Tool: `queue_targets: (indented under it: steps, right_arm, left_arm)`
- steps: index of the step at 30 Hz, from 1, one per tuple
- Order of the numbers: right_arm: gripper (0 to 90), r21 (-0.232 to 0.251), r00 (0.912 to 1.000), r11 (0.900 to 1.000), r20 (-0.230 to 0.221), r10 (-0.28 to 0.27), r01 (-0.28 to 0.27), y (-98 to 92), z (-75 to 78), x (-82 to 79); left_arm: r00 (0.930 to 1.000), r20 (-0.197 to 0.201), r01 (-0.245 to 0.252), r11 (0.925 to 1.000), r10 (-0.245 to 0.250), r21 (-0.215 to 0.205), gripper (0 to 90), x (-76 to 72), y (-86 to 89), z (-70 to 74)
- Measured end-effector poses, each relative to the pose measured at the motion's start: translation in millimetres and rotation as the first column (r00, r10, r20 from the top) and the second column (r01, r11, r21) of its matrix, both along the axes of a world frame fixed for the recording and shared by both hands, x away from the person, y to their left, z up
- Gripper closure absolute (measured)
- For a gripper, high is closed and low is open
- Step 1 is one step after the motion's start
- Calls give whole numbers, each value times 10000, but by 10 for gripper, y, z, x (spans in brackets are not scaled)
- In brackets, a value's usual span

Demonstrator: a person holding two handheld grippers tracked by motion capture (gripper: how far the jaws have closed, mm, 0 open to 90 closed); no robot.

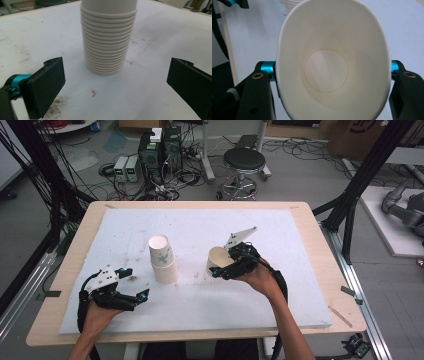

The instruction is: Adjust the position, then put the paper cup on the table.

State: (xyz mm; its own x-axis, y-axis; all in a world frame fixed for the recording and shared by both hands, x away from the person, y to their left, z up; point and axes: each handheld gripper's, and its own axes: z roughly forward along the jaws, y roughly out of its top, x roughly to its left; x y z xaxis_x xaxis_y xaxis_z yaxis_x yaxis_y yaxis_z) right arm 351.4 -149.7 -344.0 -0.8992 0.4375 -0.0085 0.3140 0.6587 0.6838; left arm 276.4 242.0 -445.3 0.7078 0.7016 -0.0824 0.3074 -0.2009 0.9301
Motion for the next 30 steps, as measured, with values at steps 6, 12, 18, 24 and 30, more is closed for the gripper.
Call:
queue_targets:
  steps: [6, 12, 18, 24, 30]
  right_arm:
    - [347, -481, 9997, 9986, -150, -209, 202, 38, -3, 55]
    - [350, -524, 9993, 9981, -150, -337, 329, 24, -3, 79]
    - [350, -532, 9988, 9976, -168, -450, 440, 17, -17, 117]
    - [350, -703, 9984, 9962, -200, -524, 509, 37, -41, 141]
    - [350, -1054, 9971, 9919, -193, -732, 707, 63, -92, 211]
  left_arm:
    - [9991, 25, -430, 9991, 430, 45, 17, 12, 34, -65]
    - [9976, -148, -673, 9974, 669, -242, 17, 25, 116, -138]
    - [9969, -172, -774, 9964, 768, -338, 17, 27, 147, -144]
    - [9966, -104, -823, 9958, 819, -396, 18, 22, 146, -152]
    - [9965, -54, -831, 9960, 830, -330, 17, 11, 135, -176]
